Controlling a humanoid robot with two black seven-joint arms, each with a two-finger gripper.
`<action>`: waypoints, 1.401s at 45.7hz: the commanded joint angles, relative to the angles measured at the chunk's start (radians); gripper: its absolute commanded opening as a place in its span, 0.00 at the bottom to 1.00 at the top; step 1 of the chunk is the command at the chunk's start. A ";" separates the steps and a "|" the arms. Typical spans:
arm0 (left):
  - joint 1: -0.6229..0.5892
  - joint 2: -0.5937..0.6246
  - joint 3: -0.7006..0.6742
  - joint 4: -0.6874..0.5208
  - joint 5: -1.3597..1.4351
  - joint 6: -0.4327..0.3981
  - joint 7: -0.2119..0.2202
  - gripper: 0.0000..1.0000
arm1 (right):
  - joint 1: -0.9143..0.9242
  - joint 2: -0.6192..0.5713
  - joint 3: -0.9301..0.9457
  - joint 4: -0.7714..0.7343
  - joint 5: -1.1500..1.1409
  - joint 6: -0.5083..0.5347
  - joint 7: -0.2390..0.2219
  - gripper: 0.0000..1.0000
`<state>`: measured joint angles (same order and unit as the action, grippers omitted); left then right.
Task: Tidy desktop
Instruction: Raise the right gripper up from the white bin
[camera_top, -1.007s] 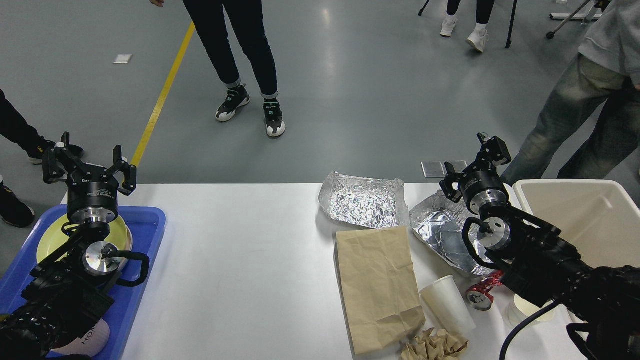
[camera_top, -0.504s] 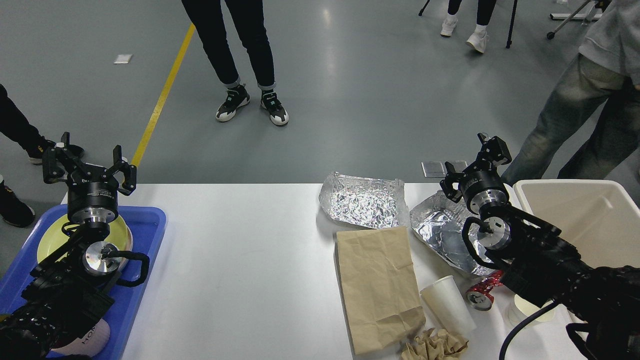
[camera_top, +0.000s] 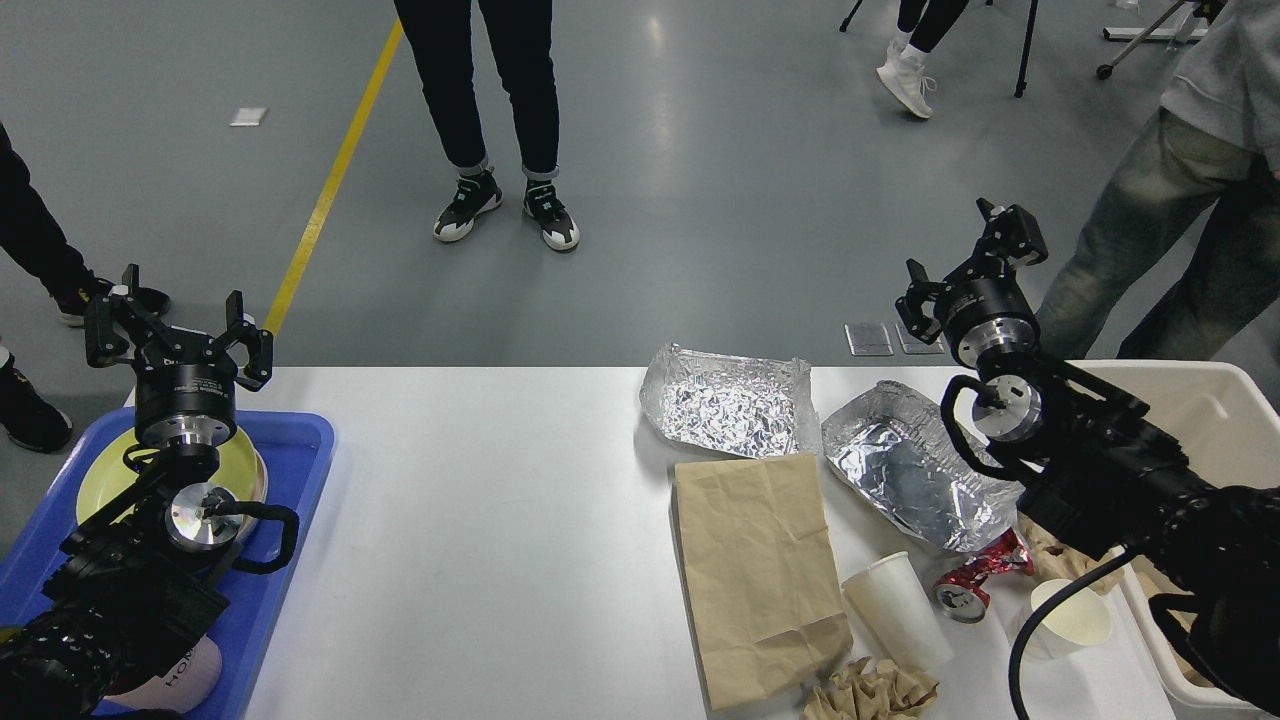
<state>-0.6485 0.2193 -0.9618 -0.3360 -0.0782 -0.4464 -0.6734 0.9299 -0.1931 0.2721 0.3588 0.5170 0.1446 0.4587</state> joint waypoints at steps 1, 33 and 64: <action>0.000 0.000 0.000 0.000 0.000 0.000 0.000 0.96 | 0.001 -0.023 0.001 -0.001 0.000 0.000 0.000 1.00; 0.001 0.000 0.000 0.000 0.000 0.000 0.000 0.96 | 0.003 -0.088 0.004 -0.004 0.000 0.001 0.006 1.00; 0.001 0.000 0.000 0.000 0.000 0.000 0.000 0.96 | 0.115 -0.100 -0.296 -0.024 -0.420 0.019 -0.005 1.00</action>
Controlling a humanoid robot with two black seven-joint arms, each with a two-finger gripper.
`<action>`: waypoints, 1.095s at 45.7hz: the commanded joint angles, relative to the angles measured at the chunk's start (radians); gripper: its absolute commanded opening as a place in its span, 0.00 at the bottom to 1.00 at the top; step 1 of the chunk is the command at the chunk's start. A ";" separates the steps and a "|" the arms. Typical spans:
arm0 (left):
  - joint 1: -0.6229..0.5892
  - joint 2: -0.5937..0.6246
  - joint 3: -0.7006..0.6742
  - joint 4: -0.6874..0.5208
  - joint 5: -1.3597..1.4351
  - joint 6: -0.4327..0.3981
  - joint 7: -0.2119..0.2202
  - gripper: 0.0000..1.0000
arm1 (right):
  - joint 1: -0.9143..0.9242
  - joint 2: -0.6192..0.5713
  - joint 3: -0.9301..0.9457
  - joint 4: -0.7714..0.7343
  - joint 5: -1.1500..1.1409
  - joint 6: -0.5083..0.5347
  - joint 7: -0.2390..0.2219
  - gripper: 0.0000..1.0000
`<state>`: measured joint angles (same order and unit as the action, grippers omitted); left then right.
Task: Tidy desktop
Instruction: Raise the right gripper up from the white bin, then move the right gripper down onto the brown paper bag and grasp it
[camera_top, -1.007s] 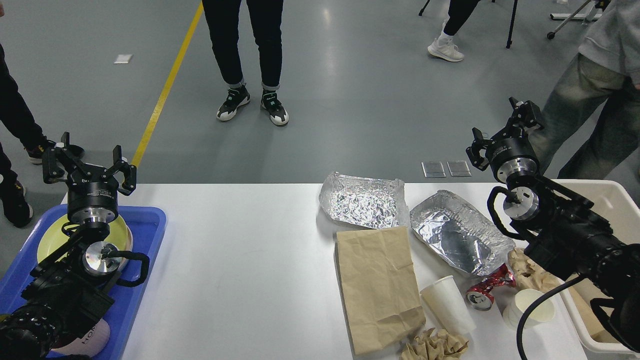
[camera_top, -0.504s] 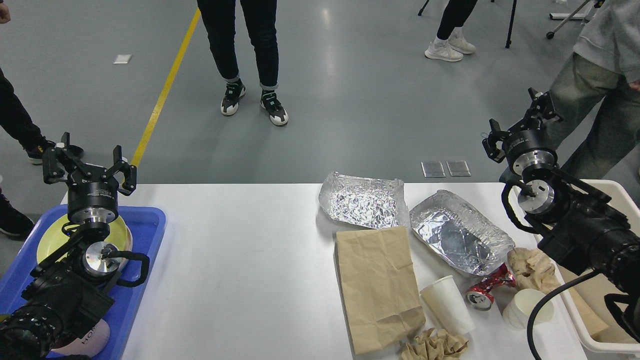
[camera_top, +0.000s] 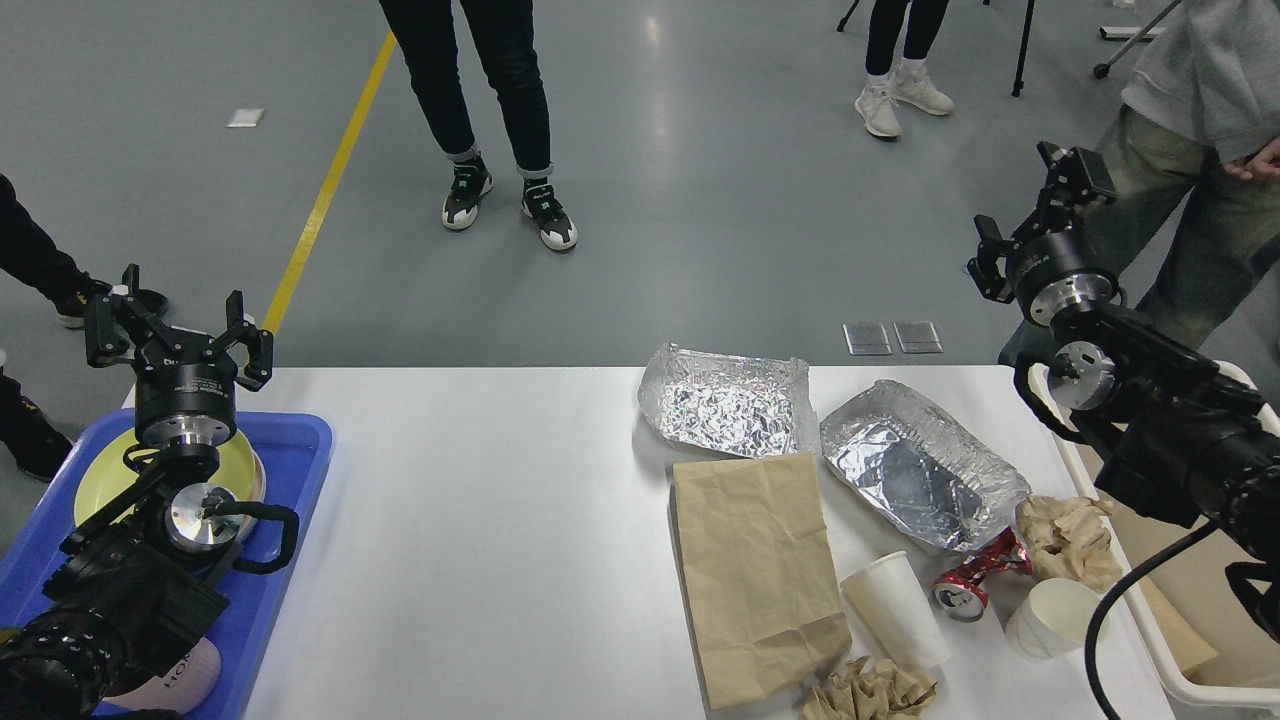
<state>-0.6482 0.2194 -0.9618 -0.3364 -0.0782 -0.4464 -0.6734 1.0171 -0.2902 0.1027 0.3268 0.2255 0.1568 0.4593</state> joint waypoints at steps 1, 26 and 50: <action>0.001 0.000 0.000 0.000 0.000 0.000 0.000 0.96 | 0.034 -0.003 -0.164 0.006 -0.146 0.015 -0.007 1.00; 0.001 0.000 0.000 0.000 0.000 0.000 0.000 0.96 | 0.219 0.011 -0.844 0.058 -0.173 0.567 -0.387 1.00; 0.001 0.000 0.000 0.000 0.000 0.000 0.000 0.96 | 0.532 -0.026 -1.092 0.469 -0.161 0.580 -0.418 1.00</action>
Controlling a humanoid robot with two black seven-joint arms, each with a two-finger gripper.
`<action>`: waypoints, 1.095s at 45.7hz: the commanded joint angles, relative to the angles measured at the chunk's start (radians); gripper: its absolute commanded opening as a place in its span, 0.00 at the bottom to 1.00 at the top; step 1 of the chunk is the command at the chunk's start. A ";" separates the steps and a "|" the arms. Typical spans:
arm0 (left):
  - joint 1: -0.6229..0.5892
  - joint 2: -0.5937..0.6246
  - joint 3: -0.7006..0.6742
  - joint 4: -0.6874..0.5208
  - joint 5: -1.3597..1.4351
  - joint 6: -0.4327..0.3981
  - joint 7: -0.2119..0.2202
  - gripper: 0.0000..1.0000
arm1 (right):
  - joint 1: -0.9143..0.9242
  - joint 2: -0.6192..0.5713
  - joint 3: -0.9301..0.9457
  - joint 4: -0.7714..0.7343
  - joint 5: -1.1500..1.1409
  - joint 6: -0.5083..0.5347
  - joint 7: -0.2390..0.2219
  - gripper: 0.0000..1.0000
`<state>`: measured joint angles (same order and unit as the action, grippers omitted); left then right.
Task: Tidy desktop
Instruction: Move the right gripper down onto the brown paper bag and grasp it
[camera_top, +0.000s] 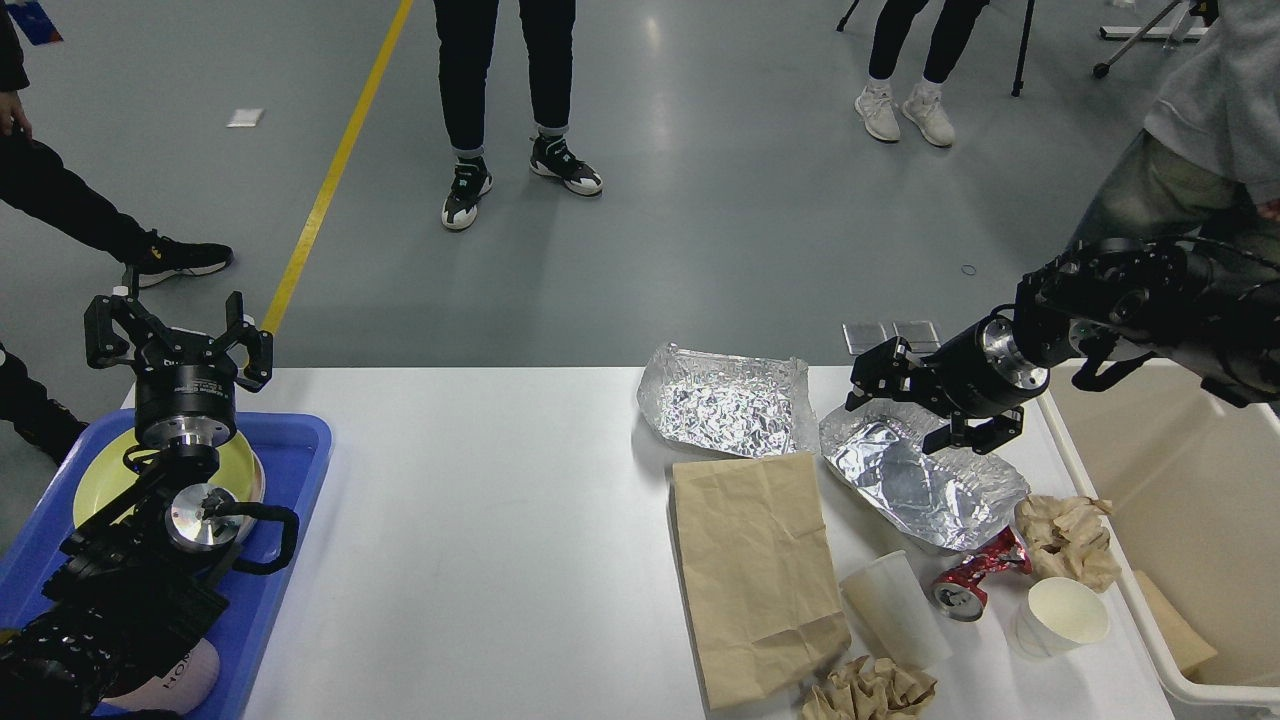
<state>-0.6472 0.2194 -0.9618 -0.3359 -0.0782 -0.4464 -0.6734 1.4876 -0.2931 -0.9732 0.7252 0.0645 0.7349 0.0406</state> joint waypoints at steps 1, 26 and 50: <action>0.000 0.000 0.000 0.000 0.000 0.000 0.000 0.96 | 0.074 -0.027 -0.021 0.083 0.000 0.001 0.001 1.00; 0.000 0.000 0.000 0.000 0.000 0.000 0.000 0.96 | 0.506 -0.037 -0.191 0.359 -0.011 0.011 -0.002 1.00; 0.000 0.000 0.000 -0.002 0.000 0.000 0.000 0.96 | 0.028 0.045 -0.091 0.313 -0.160 -0.321 -0.008 1.00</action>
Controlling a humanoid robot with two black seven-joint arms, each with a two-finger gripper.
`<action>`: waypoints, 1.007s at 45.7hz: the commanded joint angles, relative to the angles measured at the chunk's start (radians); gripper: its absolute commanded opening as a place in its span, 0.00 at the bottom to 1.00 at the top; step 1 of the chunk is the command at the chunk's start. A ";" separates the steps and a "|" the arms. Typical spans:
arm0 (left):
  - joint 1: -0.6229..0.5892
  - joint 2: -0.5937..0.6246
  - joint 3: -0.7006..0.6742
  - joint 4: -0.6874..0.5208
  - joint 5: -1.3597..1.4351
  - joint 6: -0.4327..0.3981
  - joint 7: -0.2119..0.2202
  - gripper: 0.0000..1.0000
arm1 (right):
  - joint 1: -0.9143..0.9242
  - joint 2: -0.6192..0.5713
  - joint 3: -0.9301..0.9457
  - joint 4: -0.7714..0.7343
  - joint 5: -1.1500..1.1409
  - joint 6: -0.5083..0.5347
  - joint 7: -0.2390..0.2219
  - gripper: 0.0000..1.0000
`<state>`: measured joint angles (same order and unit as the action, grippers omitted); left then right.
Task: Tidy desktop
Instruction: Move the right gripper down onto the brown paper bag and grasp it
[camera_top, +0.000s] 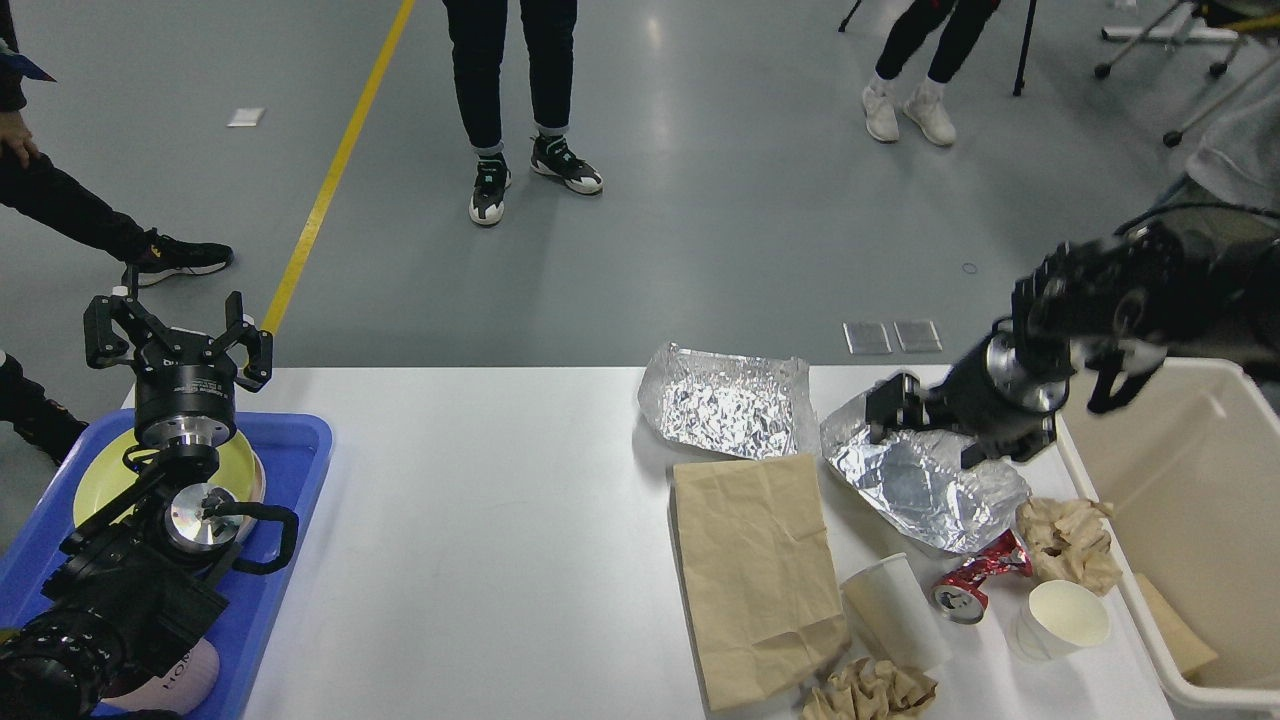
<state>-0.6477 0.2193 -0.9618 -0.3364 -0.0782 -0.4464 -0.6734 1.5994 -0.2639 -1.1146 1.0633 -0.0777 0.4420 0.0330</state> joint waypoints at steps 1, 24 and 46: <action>0.000 0.000 0.000 -0.001 0.000 0.000 0.000 0.96 | -0.093 0.020 0.058 -0.029 -0.017 -0.029 -0.001 1.00; 0.000 0.000 0.000 0.000 0.000 0.000 0.000 0.96 | -0.134 0.037 0.134 -0.043 -0.016 -0.034 -0.001 0.99; 0.000 0.000 0.000 -0.001 0.000 0.000 0.000 0.96 | -0.233 0.120 0.197 -0.115 -0.050 -0.071 0.001 0.56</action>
<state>-0.6477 0.2193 -0.9618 -0.3361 -0.0782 -0.4464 -0.6734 1.3816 -0.1635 -0.9178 0.9634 -0.1268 0.3972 0.0320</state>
